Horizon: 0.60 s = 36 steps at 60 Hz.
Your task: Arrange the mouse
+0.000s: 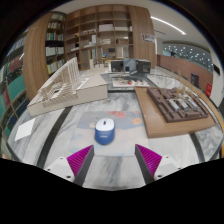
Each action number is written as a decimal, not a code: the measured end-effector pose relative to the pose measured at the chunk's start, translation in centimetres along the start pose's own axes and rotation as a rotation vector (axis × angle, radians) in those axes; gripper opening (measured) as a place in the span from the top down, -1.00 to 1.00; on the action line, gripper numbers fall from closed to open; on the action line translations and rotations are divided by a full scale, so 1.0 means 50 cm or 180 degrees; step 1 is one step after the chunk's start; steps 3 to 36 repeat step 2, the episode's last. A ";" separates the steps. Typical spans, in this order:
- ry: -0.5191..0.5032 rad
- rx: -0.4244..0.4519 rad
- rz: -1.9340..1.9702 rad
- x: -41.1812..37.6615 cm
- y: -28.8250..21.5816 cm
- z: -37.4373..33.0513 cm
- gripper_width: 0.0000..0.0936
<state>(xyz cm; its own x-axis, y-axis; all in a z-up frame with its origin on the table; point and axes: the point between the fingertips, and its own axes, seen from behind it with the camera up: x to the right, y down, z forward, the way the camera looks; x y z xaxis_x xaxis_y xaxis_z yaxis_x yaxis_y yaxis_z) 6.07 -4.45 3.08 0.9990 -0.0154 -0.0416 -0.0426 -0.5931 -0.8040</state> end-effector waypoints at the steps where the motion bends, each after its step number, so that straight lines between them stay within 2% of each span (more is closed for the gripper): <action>1: 0.0008 0.0011 0.0022 0.007 0.007 -0.013 -0.81; 36: 0.0016 0.0026 0.0053 0.015 0.013 -0.024 -0.80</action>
